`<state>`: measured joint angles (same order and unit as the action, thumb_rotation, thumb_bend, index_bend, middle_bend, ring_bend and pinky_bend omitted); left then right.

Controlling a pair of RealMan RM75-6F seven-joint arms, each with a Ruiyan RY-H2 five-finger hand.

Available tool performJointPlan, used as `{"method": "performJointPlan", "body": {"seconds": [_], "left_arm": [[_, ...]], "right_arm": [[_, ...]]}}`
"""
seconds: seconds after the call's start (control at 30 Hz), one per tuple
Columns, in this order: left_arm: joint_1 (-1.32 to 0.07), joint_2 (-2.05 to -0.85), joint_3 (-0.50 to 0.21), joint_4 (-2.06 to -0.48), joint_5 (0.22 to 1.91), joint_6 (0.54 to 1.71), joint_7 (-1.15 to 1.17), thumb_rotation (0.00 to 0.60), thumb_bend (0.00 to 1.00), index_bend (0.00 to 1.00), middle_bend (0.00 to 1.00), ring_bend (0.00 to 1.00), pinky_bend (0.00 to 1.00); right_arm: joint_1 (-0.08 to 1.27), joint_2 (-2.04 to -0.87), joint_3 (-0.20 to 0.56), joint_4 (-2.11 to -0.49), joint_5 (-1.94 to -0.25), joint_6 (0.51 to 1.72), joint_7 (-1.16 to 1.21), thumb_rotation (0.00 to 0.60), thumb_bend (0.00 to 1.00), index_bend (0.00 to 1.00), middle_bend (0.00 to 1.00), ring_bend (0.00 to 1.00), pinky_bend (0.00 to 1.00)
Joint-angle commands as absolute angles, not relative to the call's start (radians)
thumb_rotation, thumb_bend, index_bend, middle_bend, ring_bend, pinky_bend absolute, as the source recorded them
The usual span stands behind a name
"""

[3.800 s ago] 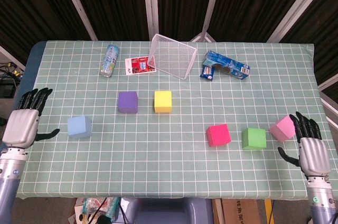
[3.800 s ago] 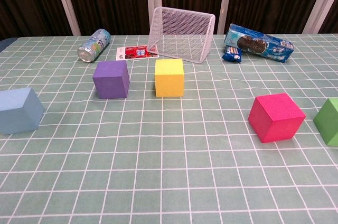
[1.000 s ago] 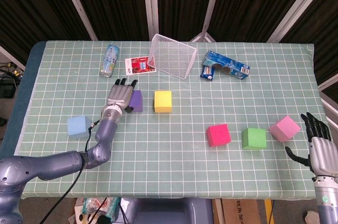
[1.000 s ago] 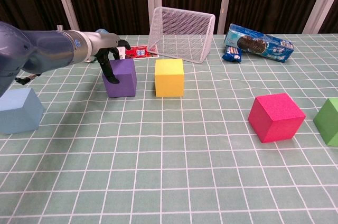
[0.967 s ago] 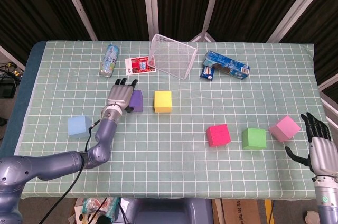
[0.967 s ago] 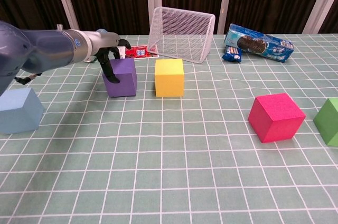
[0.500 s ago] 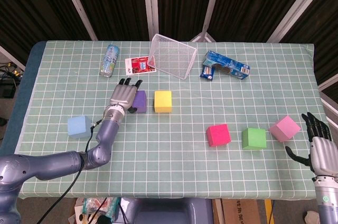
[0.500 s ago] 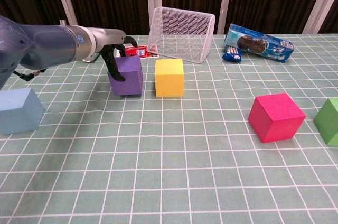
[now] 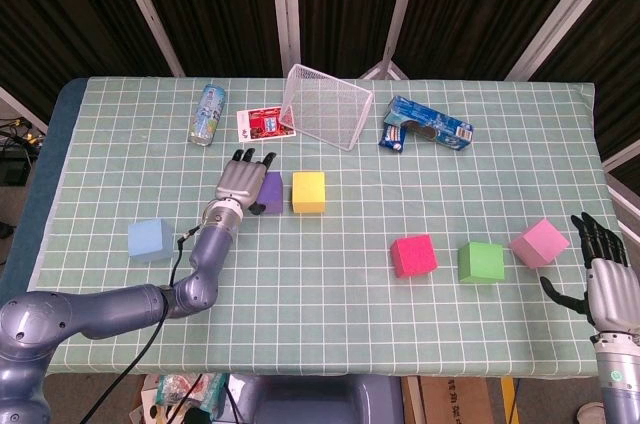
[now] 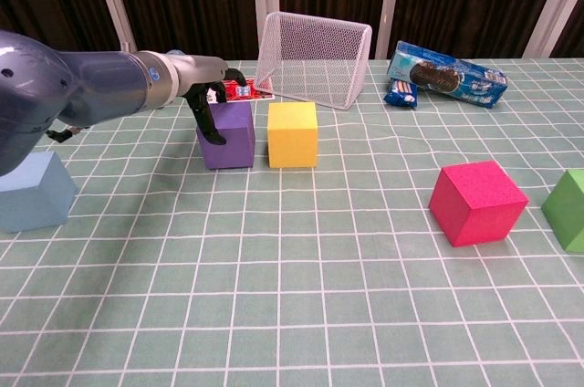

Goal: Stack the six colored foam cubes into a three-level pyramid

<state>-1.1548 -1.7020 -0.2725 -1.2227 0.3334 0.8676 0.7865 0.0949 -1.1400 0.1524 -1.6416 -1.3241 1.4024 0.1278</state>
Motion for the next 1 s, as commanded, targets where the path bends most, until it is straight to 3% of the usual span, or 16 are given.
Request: {"method": "performJointPlan", "body": {"seconds": [0.03, 1.0], "left_arm": [[-1.159, -1.706, -0.27, -1.217, 0.331, 0.866, 0.787, 0.6, 0.35, 0.01, 0.34, 0.0, 0.04], [-1.186, -1.762, -0.27, -1.155, 0.346, 0.852, 0.766, 0.6, 0.35, 0.01, 0.34, 0.0, 0.04]], "right_arm": [[0.095, -1.14, 0.152, -1.642, -1.324, 1.401, 0.129, 0.6, 0.26, 0.0, 0.0, 0.0, 0.0], [0.094, -1.137, 0.155, -1.645, -1.317, 1.399, 0.131, 0.6, 0.26, 0.0, 0.0, 0.0, 0.0]]}}
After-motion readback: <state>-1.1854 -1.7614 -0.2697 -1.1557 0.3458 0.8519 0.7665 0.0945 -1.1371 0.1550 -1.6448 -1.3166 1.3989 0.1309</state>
